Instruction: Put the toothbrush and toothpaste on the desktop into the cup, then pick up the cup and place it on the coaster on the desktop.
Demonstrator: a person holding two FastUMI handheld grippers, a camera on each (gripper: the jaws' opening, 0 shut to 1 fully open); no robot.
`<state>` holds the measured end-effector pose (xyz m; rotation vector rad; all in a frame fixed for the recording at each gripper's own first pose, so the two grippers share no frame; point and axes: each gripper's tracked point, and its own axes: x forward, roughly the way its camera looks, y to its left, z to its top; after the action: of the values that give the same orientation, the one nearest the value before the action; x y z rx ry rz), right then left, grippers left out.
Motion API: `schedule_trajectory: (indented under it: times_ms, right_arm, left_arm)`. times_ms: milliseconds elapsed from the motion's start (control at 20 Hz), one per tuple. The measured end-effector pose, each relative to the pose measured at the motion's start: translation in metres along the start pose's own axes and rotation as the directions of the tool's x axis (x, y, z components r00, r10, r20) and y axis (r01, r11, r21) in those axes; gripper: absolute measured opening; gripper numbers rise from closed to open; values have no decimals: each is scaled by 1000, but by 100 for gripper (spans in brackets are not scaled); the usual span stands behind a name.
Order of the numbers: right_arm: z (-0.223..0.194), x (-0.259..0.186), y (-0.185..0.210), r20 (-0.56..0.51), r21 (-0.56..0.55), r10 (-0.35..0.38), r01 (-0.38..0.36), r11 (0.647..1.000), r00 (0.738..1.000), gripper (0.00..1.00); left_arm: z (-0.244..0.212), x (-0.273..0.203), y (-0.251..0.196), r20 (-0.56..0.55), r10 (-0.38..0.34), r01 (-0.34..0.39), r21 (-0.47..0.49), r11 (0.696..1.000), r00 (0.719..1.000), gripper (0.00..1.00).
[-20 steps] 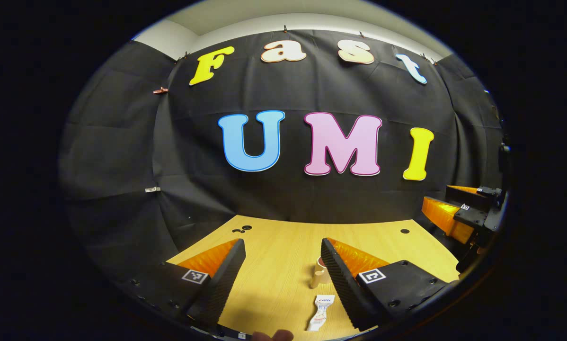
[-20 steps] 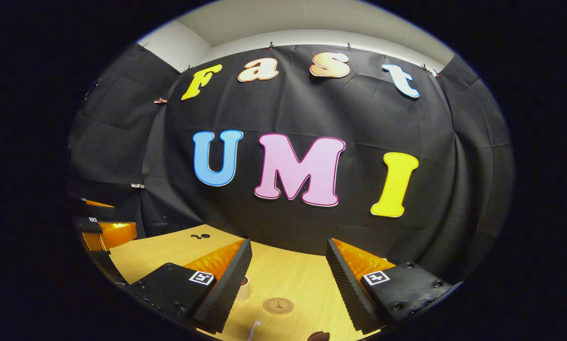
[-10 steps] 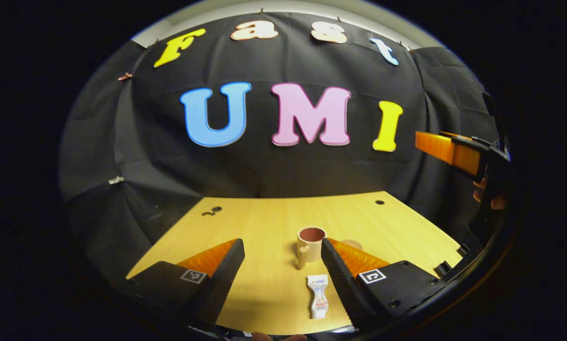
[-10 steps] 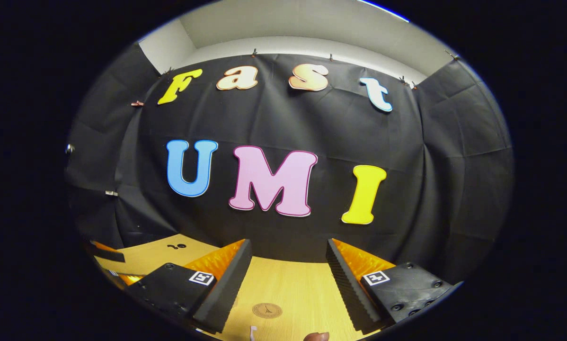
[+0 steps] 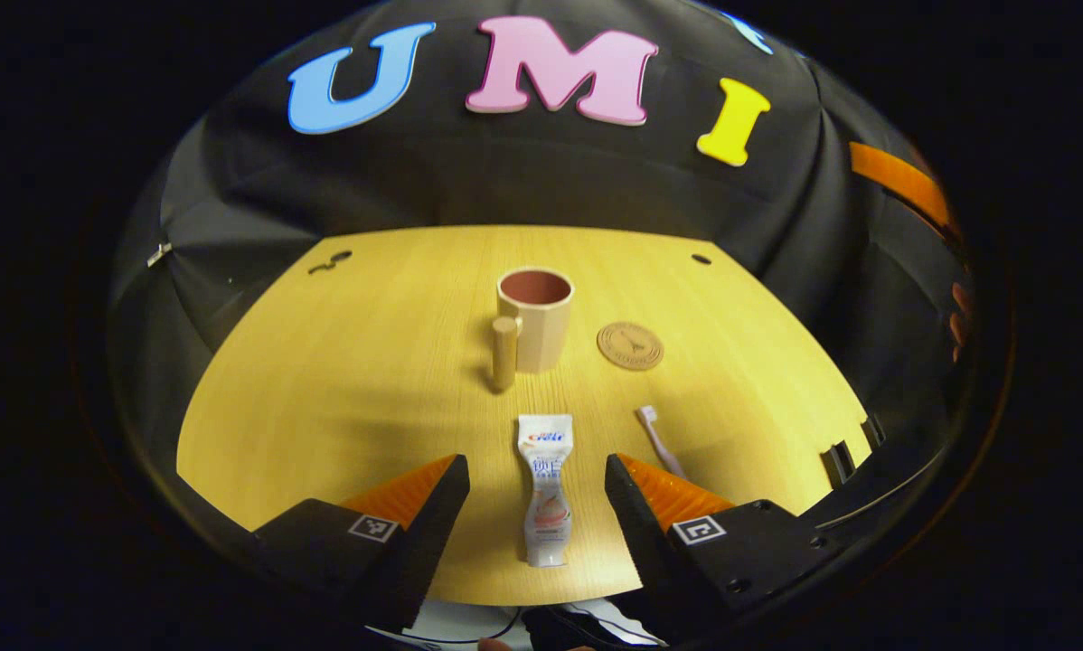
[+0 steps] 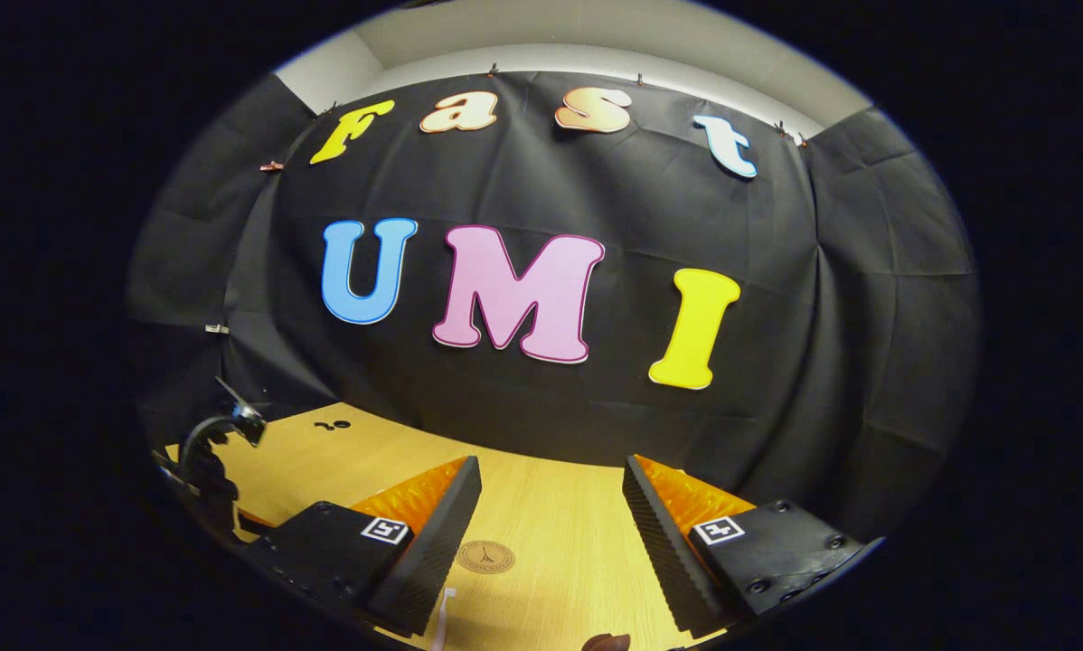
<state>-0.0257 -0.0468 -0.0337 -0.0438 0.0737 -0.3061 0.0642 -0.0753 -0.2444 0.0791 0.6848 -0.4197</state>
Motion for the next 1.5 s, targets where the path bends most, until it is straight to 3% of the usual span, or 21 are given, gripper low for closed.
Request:
schedule_trajectory:
  times_ms: [500, 800, 1000, 1050, 1300, 1500]
  right_arm:
    - [-58, 13, -33, -116, 29, 9, -6, 1000, 993, 97]
    - [-73, 16, -50, -155, 35, -5, 11, 999, 988, 97]
    - [-99, 14, -53, -222, -9, -16, 14, 1000, 975, 97]
    - [-104, 12, -49, -243, -10, -5, 3, 1000, 970, 97]
    - [-135, -1, -5, -370, 81, 101, -76, 994, 924, 98]
    - [-171, -18, 44, -505, 150, 191, -132, 980, 842, 97]
  left_arm:
    - [-31, 66, -7, -190, 51, -53, -5, 999, 980, 81]
    - [-40, 78, -7, -240, 95, -90, 33, 995, 966, 63]
    - [-43, 78, -10, -289, 98, -88, 47, 995, 952, 61]
    - [-44, 78, -12, -288, 92, -82, 46, 996, 953, 53]
    - [-43, 79, -15, -286, 52, -27, 93, 995, 957, 31]
    - [-43, 73, -11, -294, -10, 34, 75, 997, 956, 23]
